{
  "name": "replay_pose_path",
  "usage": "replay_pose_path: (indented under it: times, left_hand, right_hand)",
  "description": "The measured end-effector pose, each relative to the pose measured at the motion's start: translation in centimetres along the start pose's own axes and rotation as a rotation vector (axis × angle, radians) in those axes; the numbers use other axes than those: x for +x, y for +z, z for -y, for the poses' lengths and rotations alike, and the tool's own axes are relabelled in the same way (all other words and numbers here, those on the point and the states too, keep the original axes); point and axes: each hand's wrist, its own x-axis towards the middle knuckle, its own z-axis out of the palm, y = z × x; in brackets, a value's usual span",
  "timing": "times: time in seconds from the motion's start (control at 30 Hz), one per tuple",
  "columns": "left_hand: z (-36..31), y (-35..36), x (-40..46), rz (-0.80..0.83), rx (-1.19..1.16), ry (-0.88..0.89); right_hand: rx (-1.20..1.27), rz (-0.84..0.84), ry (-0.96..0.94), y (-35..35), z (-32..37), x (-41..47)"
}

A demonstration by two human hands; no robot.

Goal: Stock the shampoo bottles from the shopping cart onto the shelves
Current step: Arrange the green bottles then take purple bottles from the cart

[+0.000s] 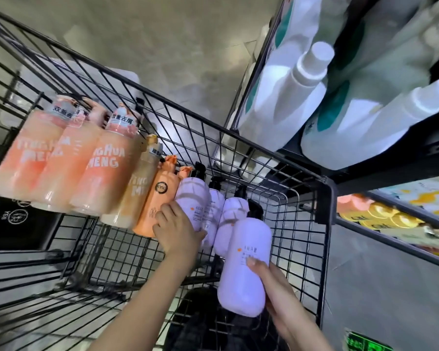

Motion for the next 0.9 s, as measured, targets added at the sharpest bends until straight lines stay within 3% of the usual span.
replay_pose_path:
  times: [0.17,0.27,0.37,0.47,0.53,0.67,0.9]
  left_hand:
    - [-0.7,1.1,-1.0,-0.071,0.069,-0.060]
    - [-0.7,0.0,-0.8,0.000,0.006,-0.042]
    - [0.7,-0.8,-0.2,0.194,-0.257,-0.051]
    - [2.5,-3.5,-1.3,0.553,-0.982,-0.209]
    - [3.9,-5.3,-3.5,0.812,-1.275,-0.277]
    - [6.0,-8.1,-9.0,1.017,-1.469,-0.258]
    - [5.0,-15.4,-16.9,1.147,-1.595,0.059]
  right_hand:
    - [-0.035,0.031,-0.047,-0.3,0.4,-2.2]
    - [-0.023,-0.004,-0.054,-0.7,0.1,-2.7]
    - [0.017,-0.012,-0.045,-1.3,0.0,-3.3]
    - [0.053,-0.020,-0.034,-1.6,0.2,-3.9]
    - [0.080,-0.023,-0.029,-1.7,0.2,-4.4]
    - [0.150,0.012,-0.023,-2.1,0.9,-7.0]
    - [0.212,0.132,-0.118,-4.1,1.8,-13.9]
